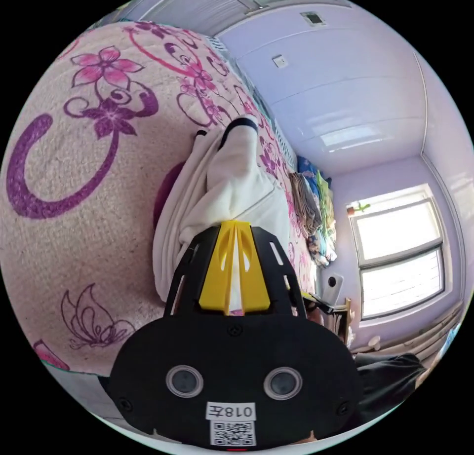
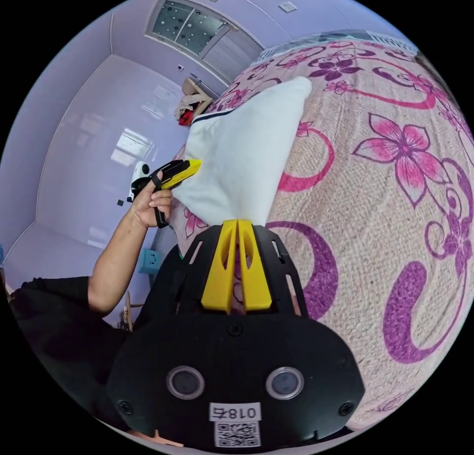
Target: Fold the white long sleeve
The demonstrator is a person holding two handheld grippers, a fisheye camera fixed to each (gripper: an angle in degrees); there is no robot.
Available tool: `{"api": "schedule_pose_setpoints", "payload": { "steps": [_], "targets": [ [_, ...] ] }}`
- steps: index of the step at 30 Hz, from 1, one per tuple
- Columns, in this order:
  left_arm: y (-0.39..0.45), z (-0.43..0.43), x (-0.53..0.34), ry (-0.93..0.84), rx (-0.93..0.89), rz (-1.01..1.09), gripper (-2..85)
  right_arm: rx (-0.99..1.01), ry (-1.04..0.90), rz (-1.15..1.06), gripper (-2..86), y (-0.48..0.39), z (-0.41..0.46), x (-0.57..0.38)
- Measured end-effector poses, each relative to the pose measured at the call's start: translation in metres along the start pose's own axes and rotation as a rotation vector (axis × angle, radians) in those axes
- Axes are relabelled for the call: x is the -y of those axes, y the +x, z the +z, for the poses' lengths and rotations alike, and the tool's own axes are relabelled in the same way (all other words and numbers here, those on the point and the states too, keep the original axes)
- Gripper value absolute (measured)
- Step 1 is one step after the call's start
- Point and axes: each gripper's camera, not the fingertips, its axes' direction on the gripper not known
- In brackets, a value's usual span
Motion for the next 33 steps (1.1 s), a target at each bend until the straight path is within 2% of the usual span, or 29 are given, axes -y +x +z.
{"api": "schedule_pose_setpoints", "payload": {
  "steps": [4,6,11,14,16,21,26,27,29,33],
  "targets": [
    [0.035,-0.043,0.011,0.232,-0.047,0.181,0.3,-0.001,0.178,-0.050,7.3,0.000,-0.049,0.034],
    [0.046,-0.047,0.039,0.260,0.124,0.231,5.1,-0.032,0.206,-0.050,10.9,0.006,-0.061,0.062],
    [0.032,-0.007,0.104,0.091,0.283,0.192,18.6,-0.029,0.223,0.053,15.7,0.044,-0.069,0.145],
    [0.020,0.025,0.124,-0.054,0.328,0.163,20.9,0.036,0.172,0.149,17.9,0.074,-0.059,0.171],
    [0.018,0.031,0.126,-0.068,0.378,0.161,21.0,0.118,0.121,0.190,18.2,0.087,-0.048,0.175],
    [0.016,0.019,0.136,-0.119,0.309,0.146,19.9,0.396,0.071,0.219,17.6,0.099,-0.033,0.162],
    [0.036,0.026,0.133,-0.186,0.382,0.191,16.1,0.479,0.068,0.221,14.6,0.108,-0.028,0.164],
    [0.040,0.029,0.130,-0.207,0.336,0.203,13.5,0.477,0.058,0.200,13.9,0.105,-0.027,0.166],
    [0.048,0.031,0.122,-0.197,0.411,0.247,10.8,0.410,0.070,0.096,10.5,0.089,-0.029,0.165],
    [0.064,0.016,0.086,-0.049,0.447,0.362,6.8,0.213,0.154,-0.081,9.1,0.049,-0.040,0.145]
  ]
}}
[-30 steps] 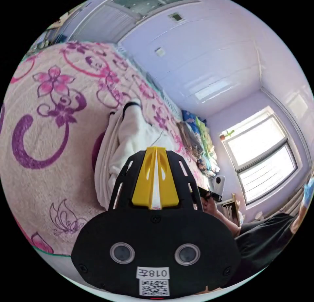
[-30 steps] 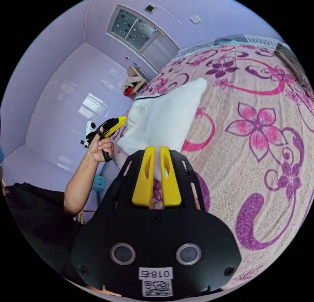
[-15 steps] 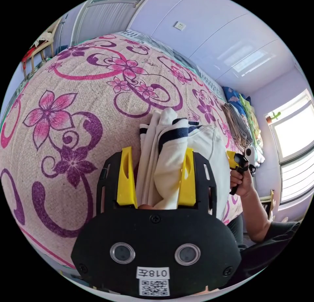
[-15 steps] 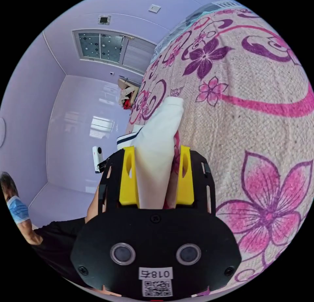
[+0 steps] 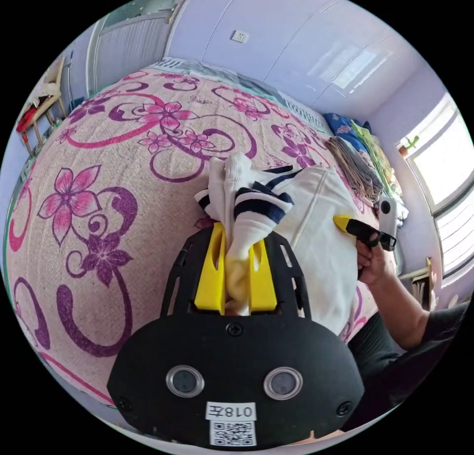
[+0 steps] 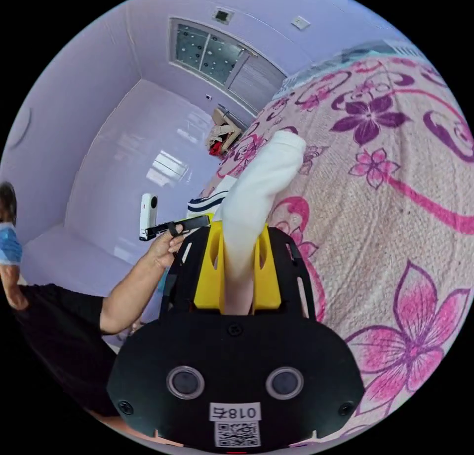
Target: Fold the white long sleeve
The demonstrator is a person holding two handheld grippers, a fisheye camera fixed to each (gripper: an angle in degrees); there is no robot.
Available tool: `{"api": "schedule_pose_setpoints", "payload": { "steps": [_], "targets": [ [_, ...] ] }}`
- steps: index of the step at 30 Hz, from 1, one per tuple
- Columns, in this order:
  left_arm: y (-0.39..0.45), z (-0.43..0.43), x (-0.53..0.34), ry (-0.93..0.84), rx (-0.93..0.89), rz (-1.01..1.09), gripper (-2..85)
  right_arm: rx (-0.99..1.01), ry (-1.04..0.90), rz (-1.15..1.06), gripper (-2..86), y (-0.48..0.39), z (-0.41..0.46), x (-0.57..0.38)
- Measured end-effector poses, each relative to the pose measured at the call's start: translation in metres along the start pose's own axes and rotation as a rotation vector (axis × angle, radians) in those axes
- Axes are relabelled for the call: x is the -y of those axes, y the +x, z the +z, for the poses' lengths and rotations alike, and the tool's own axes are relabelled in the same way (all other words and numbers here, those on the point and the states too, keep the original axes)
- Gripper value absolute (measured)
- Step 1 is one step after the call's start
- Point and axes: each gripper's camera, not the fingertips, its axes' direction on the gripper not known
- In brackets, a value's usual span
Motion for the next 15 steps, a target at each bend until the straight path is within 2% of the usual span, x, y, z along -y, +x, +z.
{"api": "schedule_pose_setpoints", "payload": {
  "steps": [2,6,11,15],
  "targets": [
    [0.019,-0.019,-0.020,0.112,0.065,0.080,6.5,-0.108,0.051,-0.165,8.9,-0.039,-0.004,-0.018],
    [0.046,-0.073,-0.082,0.416,0.165,0.148,6.3,-0.176,0.114,-0.302,8.9,-0.084,-0.014,-0.041],
    [0.049,-0.145,-0.103,0.541,0.230,0.087,6.4,-0.181,0.174,-0.487,9.0,-0.148,-0.013,-0.048],
    [0.016,-0.228,-0.042,0.582,0.263,0.131,6.9,-0.123,0.261,-0.551,9.2,-0.184,-0.001,-0.013]
  ]
}}
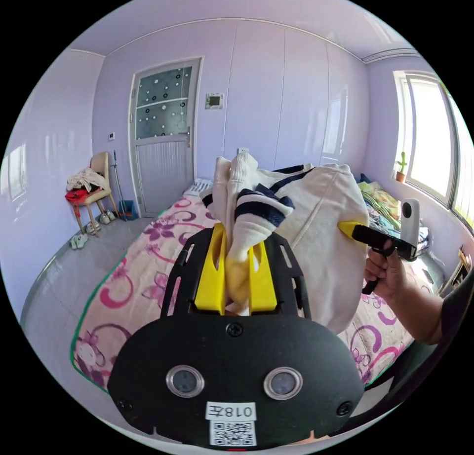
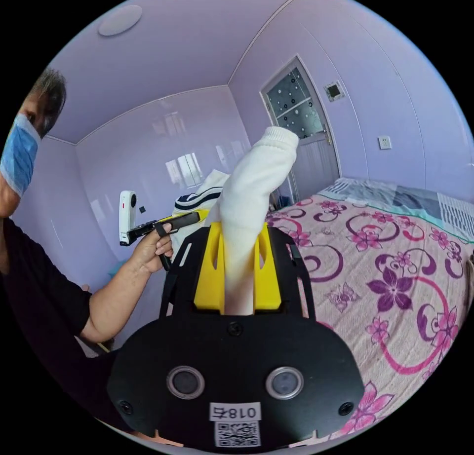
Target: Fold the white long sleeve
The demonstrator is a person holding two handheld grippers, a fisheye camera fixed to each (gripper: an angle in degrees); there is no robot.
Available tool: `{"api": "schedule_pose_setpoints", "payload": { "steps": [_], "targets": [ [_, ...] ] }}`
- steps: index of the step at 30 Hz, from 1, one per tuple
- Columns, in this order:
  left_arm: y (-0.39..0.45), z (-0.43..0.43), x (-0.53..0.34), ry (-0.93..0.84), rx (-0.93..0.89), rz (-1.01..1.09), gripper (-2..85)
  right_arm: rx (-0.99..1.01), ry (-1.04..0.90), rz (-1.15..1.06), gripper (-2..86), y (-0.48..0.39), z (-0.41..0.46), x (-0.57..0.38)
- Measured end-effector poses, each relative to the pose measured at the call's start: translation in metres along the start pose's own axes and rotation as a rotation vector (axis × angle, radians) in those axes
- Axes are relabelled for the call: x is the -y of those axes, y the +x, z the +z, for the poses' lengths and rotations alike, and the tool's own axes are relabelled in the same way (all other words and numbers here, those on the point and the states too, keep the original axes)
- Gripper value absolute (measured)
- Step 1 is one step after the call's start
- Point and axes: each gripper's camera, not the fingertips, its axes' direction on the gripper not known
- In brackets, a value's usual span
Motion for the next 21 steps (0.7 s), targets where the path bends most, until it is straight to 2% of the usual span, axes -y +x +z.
{"api": "schedule_pose_setpoints", "payload": {
  "steps": [4,6,7,9,11,12,16,18,21],
  "targets": [
    [-0.082,0.037,0.105,-0.023,-0.019,-0.022,9.9,0.015,0.131,0.091,10.0,0.025,0.063,0.076],
    [-0.154,0.076,0.138,-0.210,0.002,-0.196,17.6,-0.033,0.088,0.125,11.9,0.051,0.111,0.112],
    [-0.173,0.079,0.136,-0.244,0.010,-0.264,18.1,-0.051,0.003,0.216,14.1,0.077,0.146,0.127],
    [-0.221,0.055,0.092,-0.155,-0.051,-0.468,19.2,-0.120,-0.116,0.345,15.7,0.113,0.179,0.130],
    [-0.238,0.033,0.046,-0.101,-0.072,-0.489,18.9,-0.291,-0.099,0.476,15.2,0.137,0.173,0.101],
    [-0.243,0.018,0.011,-0.091,-0.075,-0.473,18.5,-0.293,-0.091,0.477,14.8,0.138,0.169,0.092],
    [-0.244,-0.025,-0.106,-0.049,-0.181,-0.491,16.8,-0.204,-0.161,0.318,11.9,0.110,0.135,0.012],
    [-0.229,-0.057,-0.169,-0.020,-0.252,-0.527,16.2,-0.116,-0.163,0.293,11.0,0.088,0.106,-0.027],
    [-0.194,-0.093,-0.221,0.029,-0.364,-0.561,14.9,-0.004,-0.165,0.278,9.8,0.046,0.049,-0.089]
  ]
}}
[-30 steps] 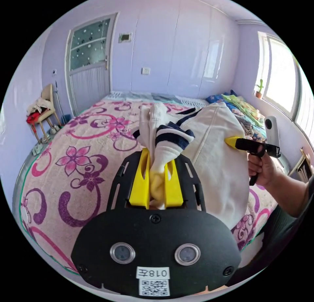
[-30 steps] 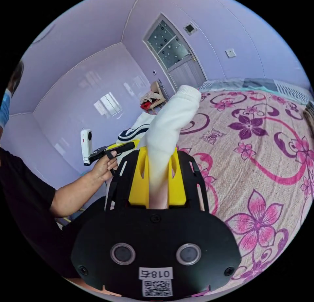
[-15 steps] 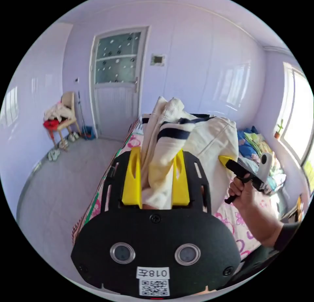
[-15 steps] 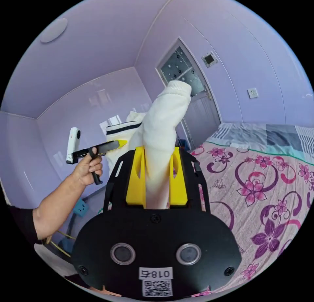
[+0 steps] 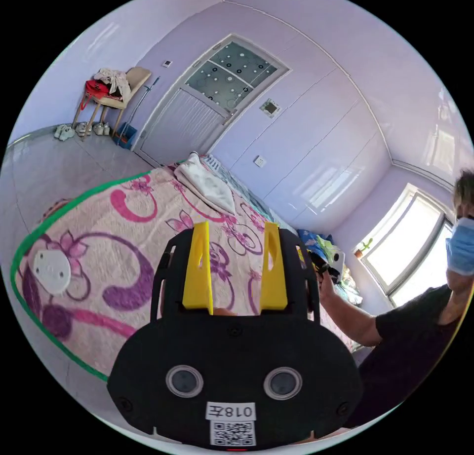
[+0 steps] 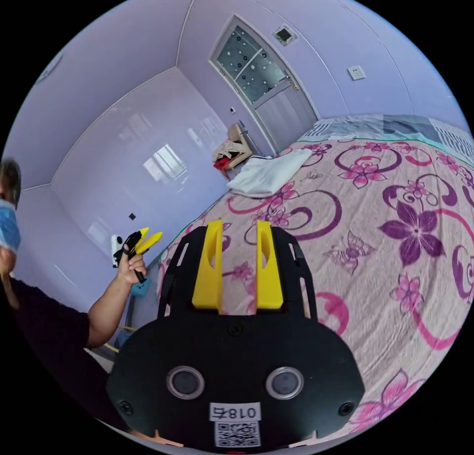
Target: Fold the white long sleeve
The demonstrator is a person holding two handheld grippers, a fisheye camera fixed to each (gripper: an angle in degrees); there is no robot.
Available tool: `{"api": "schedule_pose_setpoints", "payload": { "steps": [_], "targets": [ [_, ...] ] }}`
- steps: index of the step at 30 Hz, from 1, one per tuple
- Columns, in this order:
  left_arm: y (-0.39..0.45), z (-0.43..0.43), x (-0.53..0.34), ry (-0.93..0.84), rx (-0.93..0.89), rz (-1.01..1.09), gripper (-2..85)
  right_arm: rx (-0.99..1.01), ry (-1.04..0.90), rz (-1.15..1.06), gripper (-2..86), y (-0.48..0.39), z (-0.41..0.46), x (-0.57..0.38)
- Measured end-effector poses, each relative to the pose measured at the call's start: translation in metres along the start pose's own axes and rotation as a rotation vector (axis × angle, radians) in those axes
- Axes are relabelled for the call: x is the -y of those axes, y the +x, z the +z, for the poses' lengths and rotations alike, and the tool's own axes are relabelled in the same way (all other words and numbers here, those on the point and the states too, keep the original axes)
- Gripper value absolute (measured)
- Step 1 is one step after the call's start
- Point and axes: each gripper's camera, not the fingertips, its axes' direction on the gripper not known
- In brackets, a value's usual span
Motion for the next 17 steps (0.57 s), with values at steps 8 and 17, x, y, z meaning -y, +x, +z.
{"api": "schedule_pose_setpoints", "payload": {
  "steps": [8,17],
  "targets": [
    [0.109,-0.015,-0.105,0.070,-0.490,0.022,10.4,0.000,0.143,0.038,7.7,-0.055,-0.164,-0.161],
    [0.353,-0.045,-0.111,0.016,-0.597,0.539,9.8,-0.485,0.506,-0.296,7.2,-0.159,-0.345,-0.250]
  ]
}}
